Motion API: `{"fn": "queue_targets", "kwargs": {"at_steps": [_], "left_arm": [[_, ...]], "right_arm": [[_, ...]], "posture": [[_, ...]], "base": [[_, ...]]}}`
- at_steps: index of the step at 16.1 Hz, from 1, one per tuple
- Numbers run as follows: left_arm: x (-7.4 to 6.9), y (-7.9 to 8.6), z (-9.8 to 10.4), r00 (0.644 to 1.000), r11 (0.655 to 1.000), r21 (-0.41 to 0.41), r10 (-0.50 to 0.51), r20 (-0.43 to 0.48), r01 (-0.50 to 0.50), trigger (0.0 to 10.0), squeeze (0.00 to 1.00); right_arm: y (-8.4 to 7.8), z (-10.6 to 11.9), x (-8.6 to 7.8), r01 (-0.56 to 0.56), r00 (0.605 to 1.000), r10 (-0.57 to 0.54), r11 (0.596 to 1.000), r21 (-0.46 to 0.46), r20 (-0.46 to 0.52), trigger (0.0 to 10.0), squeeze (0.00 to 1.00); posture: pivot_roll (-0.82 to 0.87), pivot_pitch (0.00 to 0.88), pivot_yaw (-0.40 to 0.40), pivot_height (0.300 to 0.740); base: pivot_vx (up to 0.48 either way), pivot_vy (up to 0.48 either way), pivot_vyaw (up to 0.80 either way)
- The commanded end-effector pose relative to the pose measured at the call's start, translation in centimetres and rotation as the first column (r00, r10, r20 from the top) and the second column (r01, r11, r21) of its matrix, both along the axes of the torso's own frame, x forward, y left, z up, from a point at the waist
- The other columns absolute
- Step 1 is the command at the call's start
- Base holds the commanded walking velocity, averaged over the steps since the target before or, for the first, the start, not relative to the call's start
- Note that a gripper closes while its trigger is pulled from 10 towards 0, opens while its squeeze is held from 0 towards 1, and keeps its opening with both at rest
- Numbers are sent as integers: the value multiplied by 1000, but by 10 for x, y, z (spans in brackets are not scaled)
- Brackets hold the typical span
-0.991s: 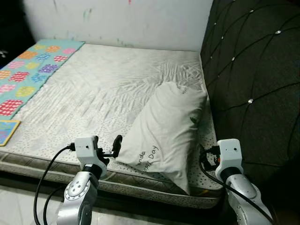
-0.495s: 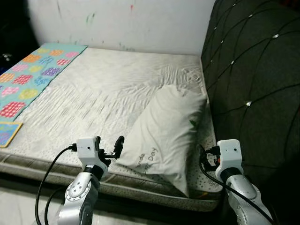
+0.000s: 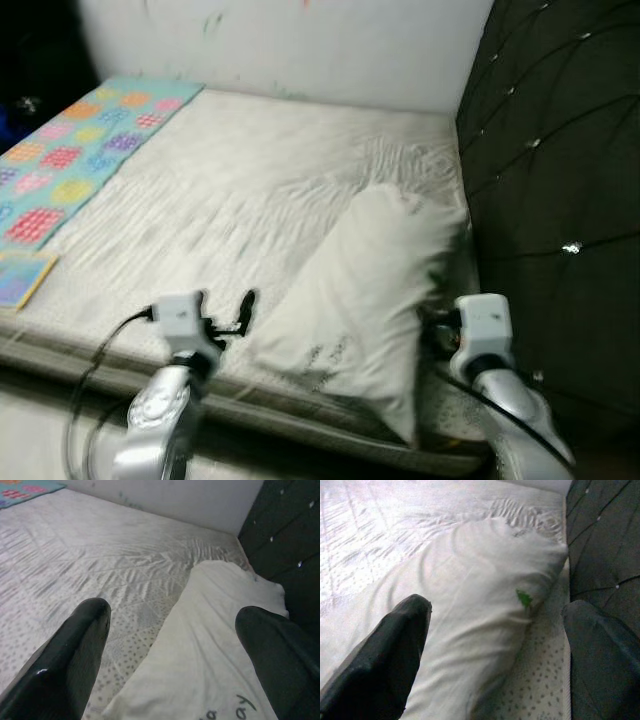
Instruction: Clean up the room
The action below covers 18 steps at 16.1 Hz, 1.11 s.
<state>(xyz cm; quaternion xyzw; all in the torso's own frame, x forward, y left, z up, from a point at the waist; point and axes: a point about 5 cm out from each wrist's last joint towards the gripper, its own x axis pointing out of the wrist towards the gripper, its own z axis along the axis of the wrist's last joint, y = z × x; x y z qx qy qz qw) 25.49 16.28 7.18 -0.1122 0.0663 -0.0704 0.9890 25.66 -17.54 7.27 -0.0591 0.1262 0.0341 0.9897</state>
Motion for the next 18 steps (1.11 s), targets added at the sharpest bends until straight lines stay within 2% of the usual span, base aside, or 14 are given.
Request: {"fn": "queue_targets", "kwargs": {"at_steps": [1,7,17,18], "left_arm": [[2,-9,1,1000,1000,-9,-25,2,25,10000,0],[1,-12,1,1000,999,-43,-29,2,29,10000,0],[1,-13,-2,1000,999,-37,-24,-19,23,10000,0],[1,-13,-3,999,999,-35,-25,-27,24,10000,0]], "right_arm": [[-9,-2,-2,21,1000,-22,1000,-11,-16,10000,0],[-9,-3,-2,22,1000,-22,1000,-10,-20,10000,0],[-9,-5,-3,16,999,-16,1000,-9,-33,10000,0],[-9,-5,-3,15,999,-15,1000,-9,-34,10000,0]], "posture": [[-104,0,18,740],[-104,0,17,740],[-103,0,13,740],[-103,0,13,740]], "base": [[0,0,0],[0,0,0],[0,0,-790],[0,0,0]]}}
